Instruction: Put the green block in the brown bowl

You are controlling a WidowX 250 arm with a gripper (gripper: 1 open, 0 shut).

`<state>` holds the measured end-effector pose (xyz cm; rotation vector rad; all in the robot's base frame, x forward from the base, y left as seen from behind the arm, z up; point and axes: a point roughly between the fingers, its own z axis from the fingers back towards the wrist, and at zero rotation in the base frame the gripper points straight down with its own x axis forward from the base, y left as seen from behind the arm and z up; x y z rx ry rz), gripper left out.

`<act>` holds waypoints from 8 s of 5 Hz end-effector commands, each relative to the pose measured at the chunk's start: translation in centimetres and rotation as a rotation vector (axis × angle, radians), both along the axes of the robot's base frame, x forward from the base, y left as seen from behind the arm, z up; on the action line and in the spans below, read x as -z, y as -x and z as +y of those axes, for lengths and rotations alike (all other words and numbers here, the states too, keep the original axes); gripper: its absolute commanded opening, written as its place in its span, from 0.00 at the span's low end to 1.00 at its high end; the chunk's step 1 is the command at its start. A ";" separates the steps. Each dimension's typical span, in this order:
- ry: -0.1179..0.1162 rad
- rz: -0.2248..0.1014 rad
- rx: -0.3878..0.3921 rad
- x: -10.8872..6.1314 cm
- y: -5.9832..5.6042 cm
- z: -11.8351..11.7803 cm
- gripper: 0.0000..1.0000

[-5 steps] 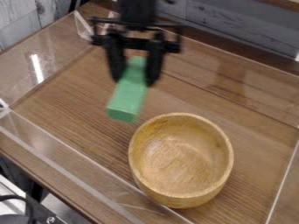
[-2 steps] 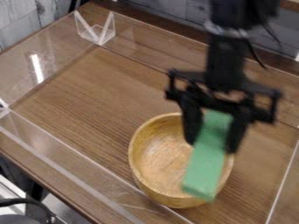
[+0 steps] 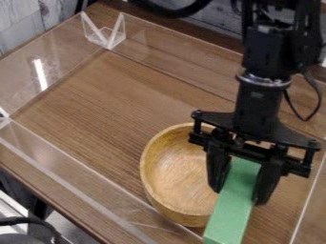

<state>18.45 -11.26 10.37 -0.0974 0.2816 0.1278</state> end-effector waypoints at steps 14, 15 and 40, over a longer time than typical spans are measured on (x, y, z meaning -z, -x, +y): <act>0.060 -0.126 0.052 -2.0 -0.2 1.9 0.00; 0.062 -0.129 0.055 -2.0 -0.3 2.0 0.00; 0.106 -0.108 0.057 -0.9 -0.3 3.4 0.00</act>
